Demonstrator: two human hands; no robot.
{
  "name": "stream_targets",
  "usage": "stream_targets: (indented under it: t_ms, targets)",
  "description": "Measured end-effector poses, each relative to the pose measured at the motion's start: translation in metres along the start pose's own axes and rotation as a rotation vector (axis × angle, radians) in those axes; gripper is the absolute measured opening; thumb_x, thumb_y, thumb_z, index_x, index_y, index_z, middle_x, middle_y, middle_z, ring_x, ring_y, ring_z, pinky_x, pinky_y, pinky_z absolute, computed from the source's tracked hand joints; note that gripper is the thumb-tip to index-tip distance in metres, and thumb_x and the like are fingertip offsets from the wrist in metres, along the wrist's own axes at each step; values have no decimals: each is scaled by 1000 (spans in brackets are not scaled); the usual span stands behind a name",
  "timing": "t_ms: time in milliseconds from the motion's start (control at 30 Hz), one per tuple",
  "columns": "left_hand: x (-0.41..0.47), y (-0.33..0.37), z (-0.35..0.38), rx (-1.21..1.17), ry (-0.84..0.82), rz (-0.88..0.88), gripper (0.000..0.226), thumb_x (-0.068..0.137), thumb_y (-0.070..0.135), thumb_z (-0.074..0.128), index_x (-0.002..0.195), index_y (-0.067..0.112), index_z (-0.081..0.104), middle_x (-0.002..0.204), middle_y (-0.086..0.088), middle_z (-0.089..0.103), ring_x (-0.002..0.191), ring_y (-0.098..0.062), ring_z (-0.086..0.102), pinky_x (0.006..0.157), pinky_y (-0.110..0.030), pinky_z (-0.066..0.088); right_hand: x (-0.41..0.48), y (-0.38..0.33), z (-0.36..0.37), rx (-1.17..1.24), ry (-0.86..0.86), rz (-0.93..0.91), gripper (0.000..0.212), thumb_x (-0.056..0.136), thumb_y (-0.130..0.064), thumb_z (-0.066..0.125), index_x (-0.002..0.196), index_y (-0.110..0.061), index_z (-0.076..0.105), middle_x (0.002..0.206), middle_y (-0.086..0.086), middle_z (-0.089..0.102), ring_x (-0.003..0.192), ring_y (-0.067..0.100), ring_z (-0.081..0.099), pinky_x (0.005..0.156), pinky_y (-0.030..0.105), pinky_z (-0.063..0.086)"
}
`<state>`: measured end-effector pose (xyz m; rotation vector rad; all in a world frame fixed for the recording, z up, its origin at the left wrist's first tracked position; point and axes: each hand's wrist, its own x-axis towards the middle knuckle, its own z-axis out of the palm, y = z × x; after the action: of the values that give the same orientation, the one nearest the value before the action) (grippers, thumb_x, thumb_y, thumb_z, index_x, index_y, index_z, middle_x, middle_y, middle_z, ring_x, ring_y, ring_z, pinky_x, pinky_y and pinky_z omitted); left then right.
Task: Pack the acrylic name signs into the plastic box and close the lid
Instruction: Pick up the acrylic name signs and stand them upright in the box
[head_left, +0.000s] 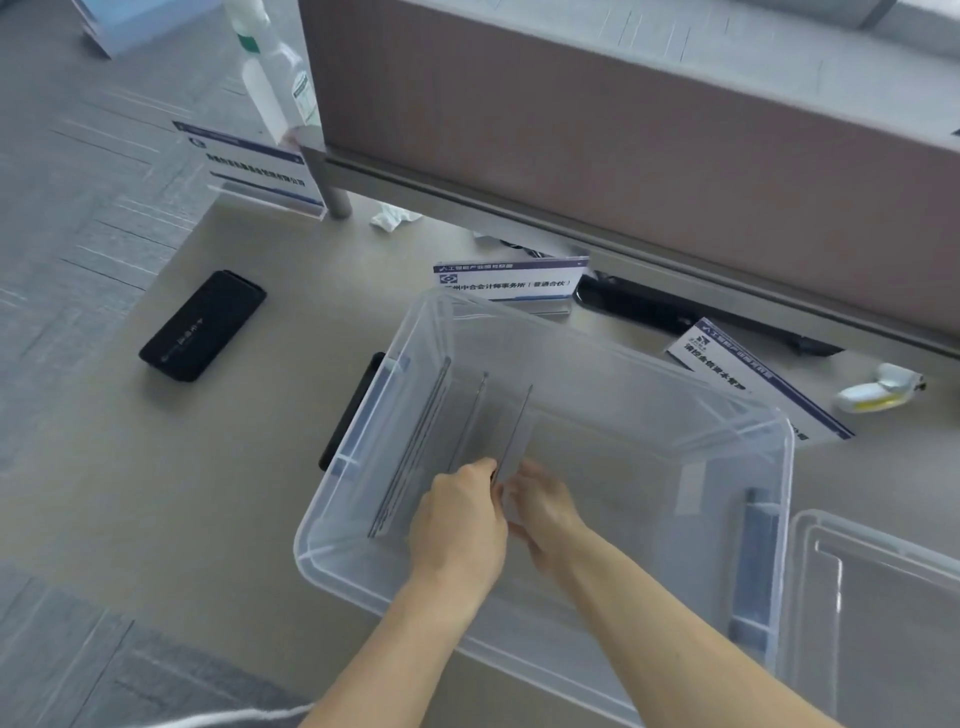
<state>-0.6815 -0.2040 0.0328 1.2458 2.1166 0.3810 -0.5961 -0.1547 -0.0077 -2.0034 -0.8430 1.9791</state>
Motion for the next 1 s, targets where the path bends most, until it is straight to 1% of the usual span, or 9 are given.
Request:
stream_targets:
  t_ms: [133,300,400,533,667,733,867,933,1000]
  targets:
    - [-1,-2,1,1,2,-13,9,99,20,54,97,20,63,88,-5,74,85,-34,69,65,-41,53,2,1,3,14,-39,17,44,86,0,35,107,-20,69,90,2,69,83,20,57,78,36,45]
    - [-3,-5,1,-8,10,-13,12,100,23,51,88,24,55,87,-5,72,85,-35,68,67,-44,55,2,4,0,35,-28,37,38,86,4,35,81,-24,59,84,1,66,84,20,57,88,43,50]
    - [-2,-4,3,10,30,-11,17,101,24,51,109,21,66,94,-5,75,91,-34,70,72,-45,58,4,3,0,44,-30,36,37,90,2,36,90,-27,60,92,-1,64,87,16,55,102,50,47]
    - [-1,-6,4,9,31,-14,24,102,24,51,120,21,66,101,-4,76,95,-31,71,76,-44,58,6,4,5,26,-32,27,53,85,-6,39,135,-18,54,130,5,62,108,23,61,96,48,51]
    - [-1,-6,4,13,39,-5,22,102,24,52,117,19,67,98,-5,76,92,-31,71,71,-41,56,1,2,3,44,-34,30,48,85,-3,38,119,-24,63,126,2,65,108,21,60,99,49,50]
    - [-2,-5,2,-1,44,4,20,102,23,53,113,21,69,95,-5,76,90,-31,72,71,-42,58,1,1,2,72,-33,47,48,86,-4,40,128,-20,57,138,0,57,112,21,56,96,47,50]
    - [-2,-7,3,38,53,26,24,102,21,52,78,24,51,75,-2,69,73,-31,67,62,-44,56,12,10,4,56,-29,42,69,72,-14,41,140,-16,48,147,11,50,125,30,54,93,47,54]
    - [-2,-5,2,40,35,26,21,102,25,52,81,21,54,78,-3,70,75,-32,67,63,-44,56,-1,1,4,60,-37,45,59,76,-13,40,134,-15,54,139,12,56,122,30,55,97,50,52]
    - [-3,0,-6,55,1,19,19,101,34,54,97,18,64,90,-6,73,86,-34,69,69,-44,58,-17,-7,-1,56,-19,41,47,86,-8,40,130,-13,55,122,8,58,103,22,58,102,52,49]
